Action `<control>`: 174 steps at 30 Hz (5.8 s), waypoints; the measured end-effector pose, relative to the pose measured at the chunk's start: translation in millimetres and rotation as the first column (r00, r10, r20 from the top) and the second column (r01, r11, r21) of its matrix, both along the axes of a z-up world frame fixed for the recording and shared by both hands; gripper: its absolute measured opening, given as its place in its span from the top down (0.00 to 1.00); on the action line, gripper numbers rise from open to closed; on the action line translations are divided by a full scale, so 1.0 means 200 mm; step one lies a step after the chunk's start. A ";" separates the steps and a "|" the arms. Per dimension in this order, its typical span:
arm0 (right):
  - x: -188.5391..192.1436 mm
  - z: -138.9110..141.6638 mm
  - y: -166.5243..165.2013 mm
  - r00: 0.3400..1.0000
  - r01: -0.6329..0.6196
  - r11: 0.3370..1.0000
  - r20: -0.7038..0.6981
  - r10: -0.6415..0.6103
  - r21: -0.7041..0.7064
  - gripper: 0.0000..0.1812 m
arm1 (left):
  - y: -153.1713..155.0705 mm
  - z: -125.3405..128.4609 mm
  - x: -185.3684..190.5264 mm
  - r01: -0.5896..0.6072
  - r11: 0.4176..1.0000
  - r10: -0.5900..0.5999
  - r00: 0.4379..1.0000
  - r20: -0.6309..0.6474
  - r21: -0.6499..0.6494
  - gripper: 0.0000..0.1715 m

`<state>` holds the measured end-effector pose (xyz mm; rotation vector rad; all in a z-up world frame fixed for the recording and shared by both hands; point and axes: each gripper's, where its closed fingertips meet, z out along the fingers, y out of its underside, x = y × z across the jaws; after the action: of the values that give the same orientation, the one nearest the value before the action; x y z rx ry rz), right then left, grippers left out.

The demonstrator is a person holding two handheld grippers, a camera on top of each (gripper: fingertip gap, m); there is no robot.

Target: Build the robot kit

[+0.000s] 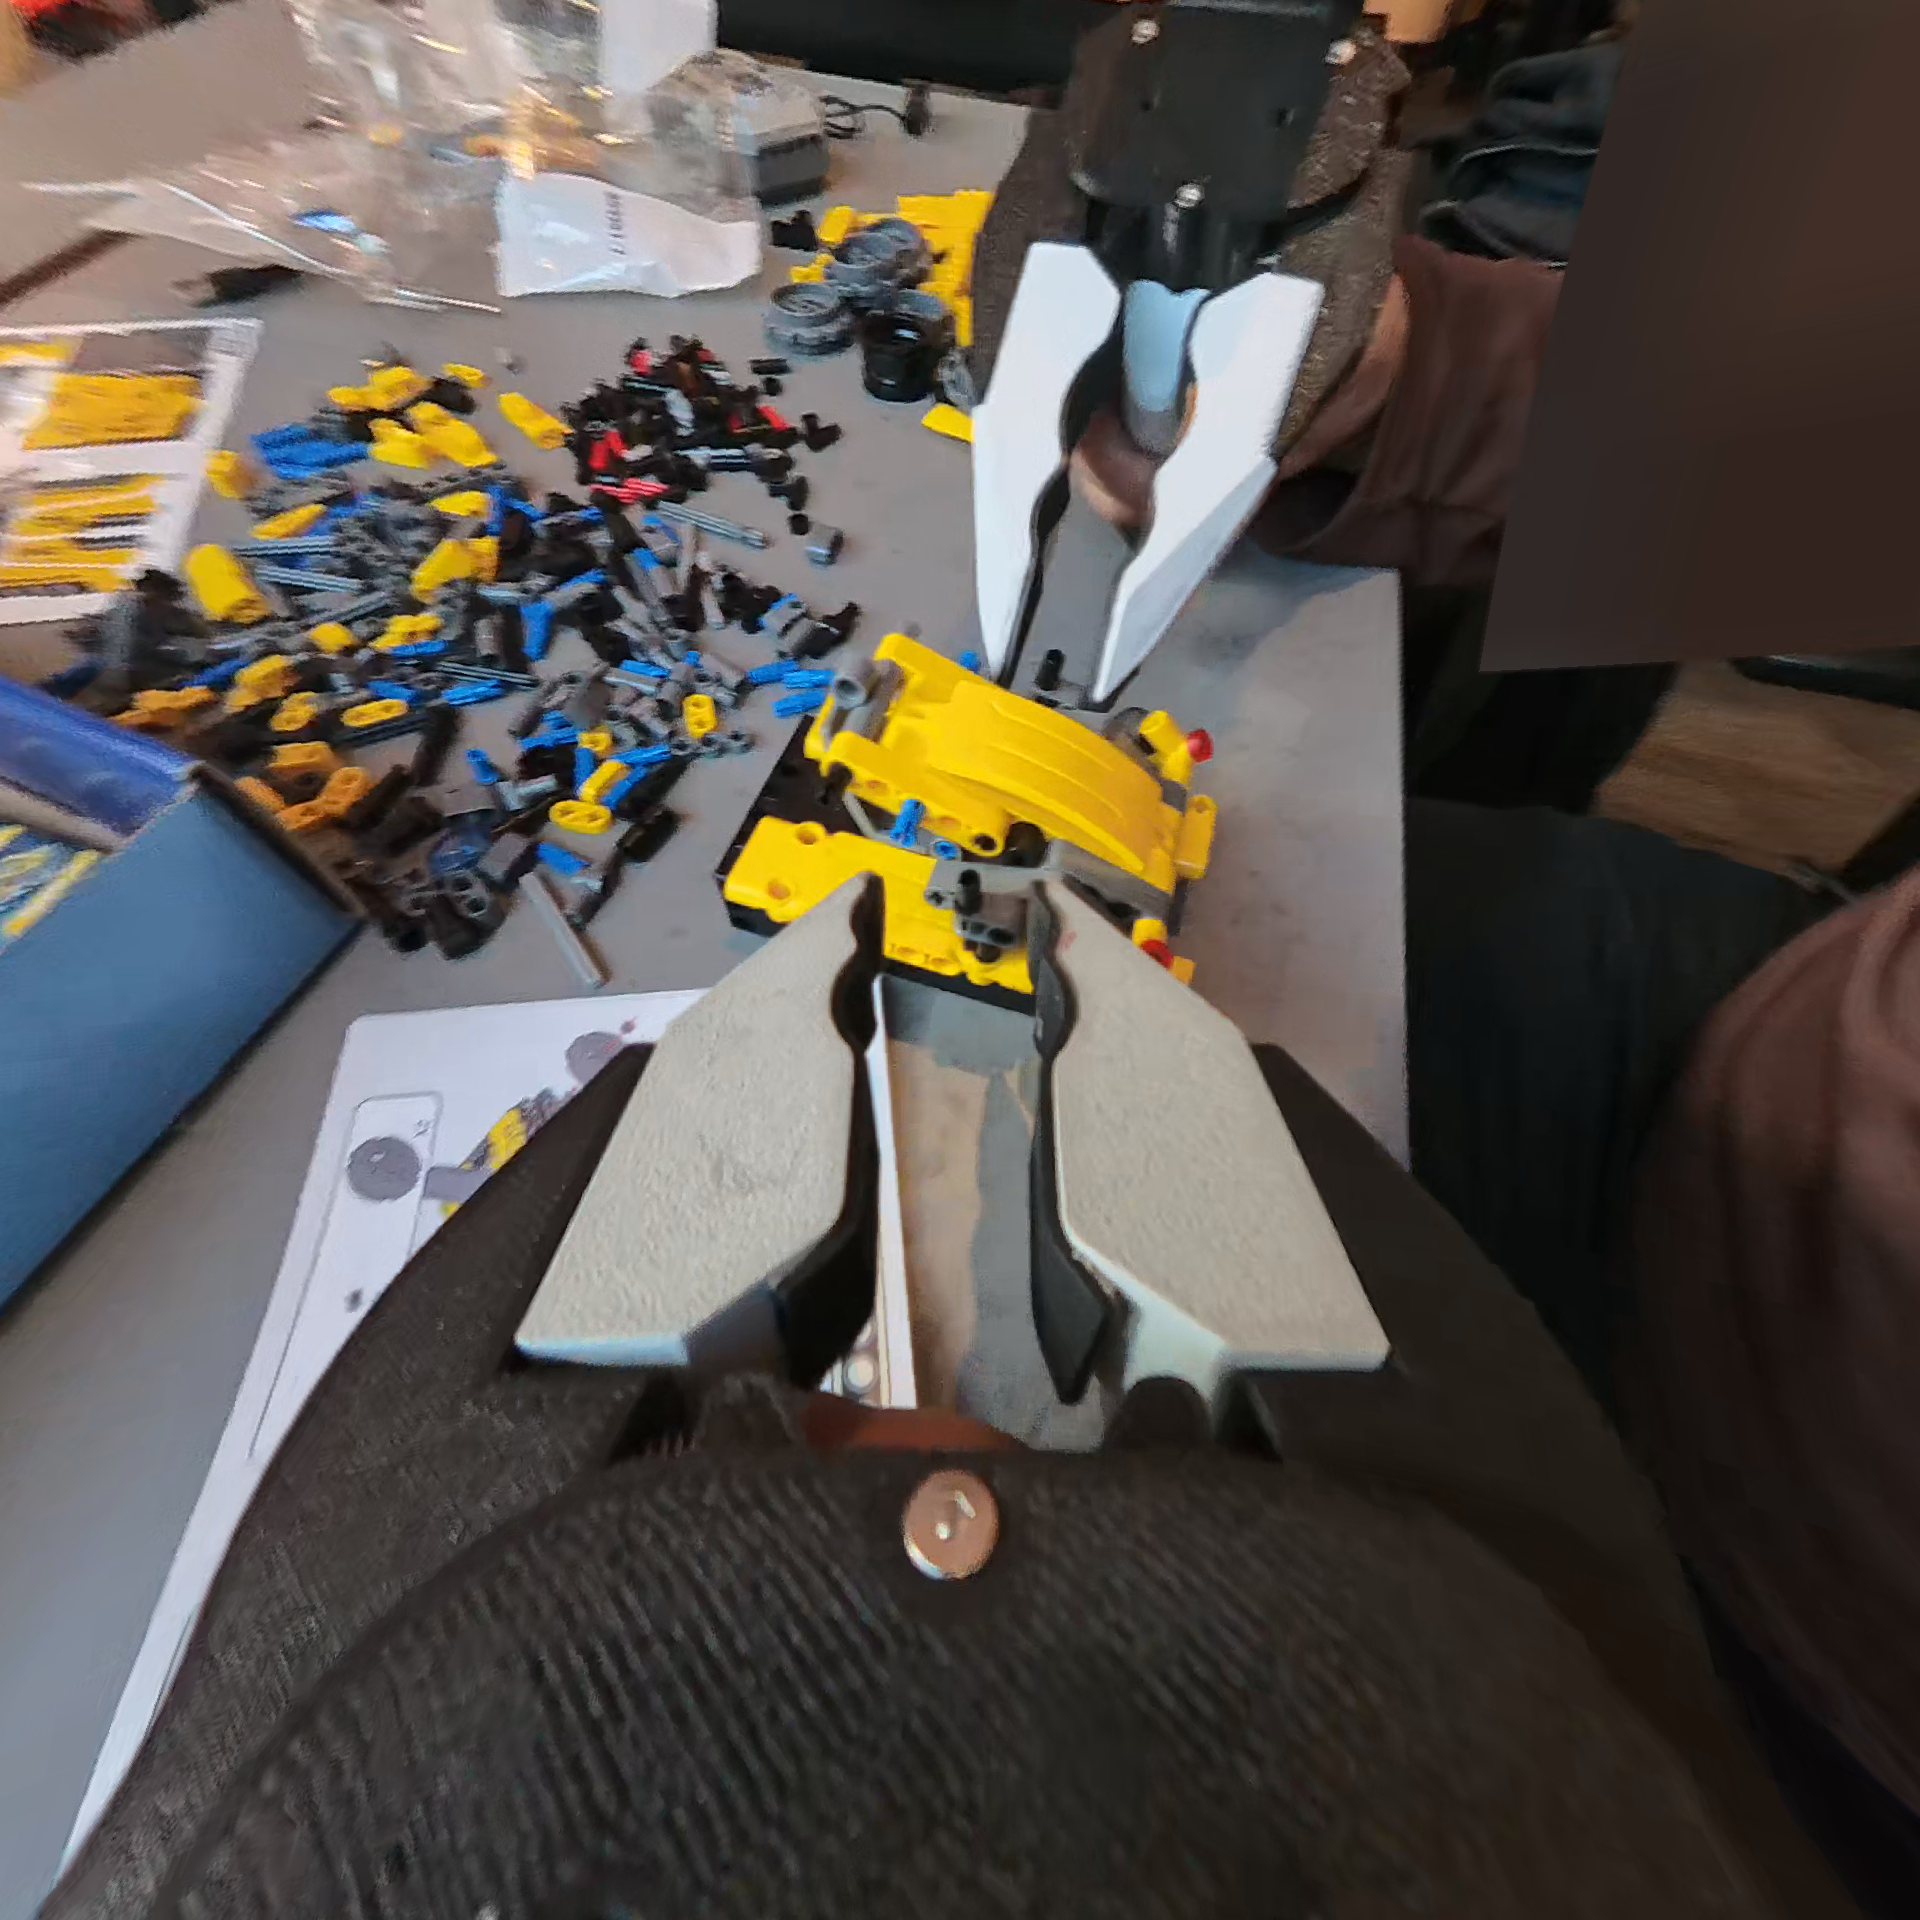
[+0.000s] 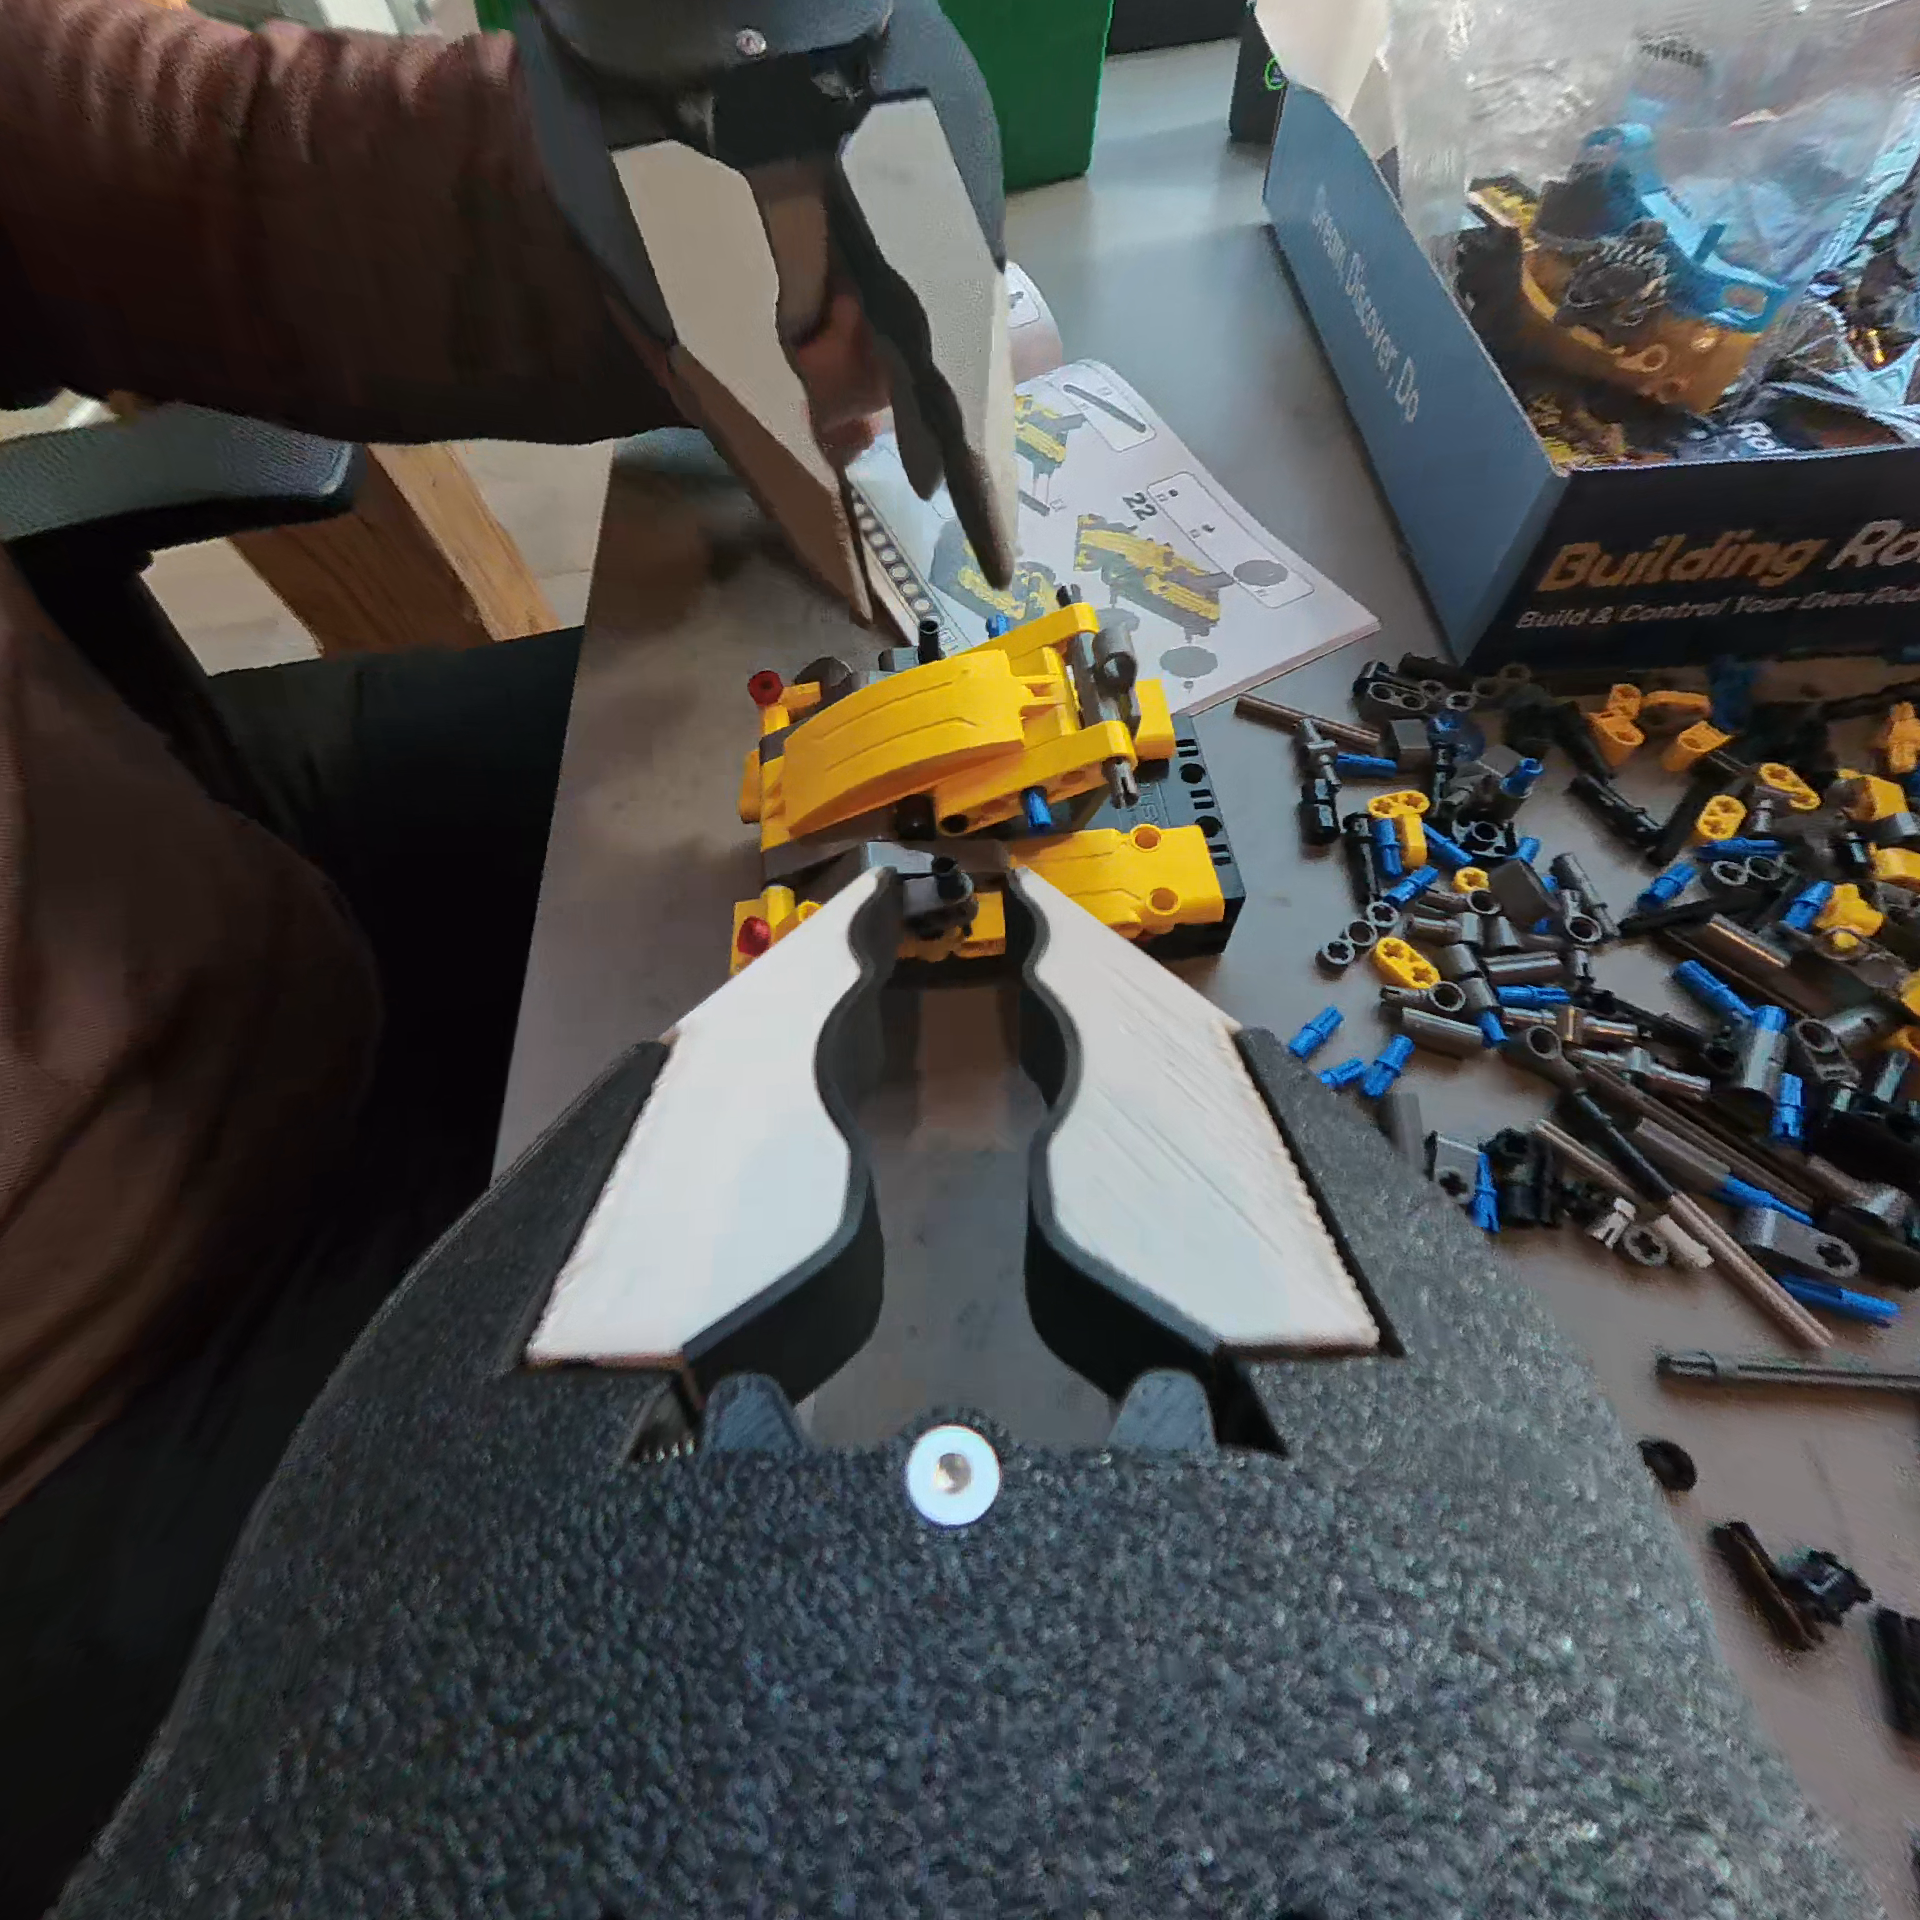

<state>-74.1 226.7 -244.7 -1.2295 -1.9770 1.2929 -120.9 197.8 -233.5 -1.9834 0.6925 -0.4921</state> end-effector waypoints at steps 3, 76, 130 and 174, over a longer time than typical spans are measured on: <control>0.01 -0.01 -0.01 0.998 -0.049 0.999 0.035 0.050 -0.023 0.94 | 0.00 -0.05 0.03 0.084 0.996 -0.085 0.996 -0.038 -0.042 0.89; 0.09 0.20 0.06 0.935 0.230 0.971 -0.262 -0.240 -0.069 0.87 | -0.19 0.10 -0.02 -0.307 0.869 0.378 0.918 -0.120 0.388 0.82; -0.11 0.15 0.26 0.874 0.444 0.895 -0.199 -0.444 -0.045 0.71 | -0.17 0.24 -0.06 -0.269 0.876 0.206 0.959 0.193 0.400 0.89; -0.01 -0.02 0.11 0.998 0.055 0.998 0.028 -0.055 0.030 0.89 | 0.08 -0.05 -0.06 -0.156 0.987 0.151 0.984 -0.097 -0.043 0.85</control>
<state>-75.3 247.8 -247.9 -1.2866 -1.9609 1.2223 -132.8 214.4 -243.7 -2.0988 0.5828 -0.3287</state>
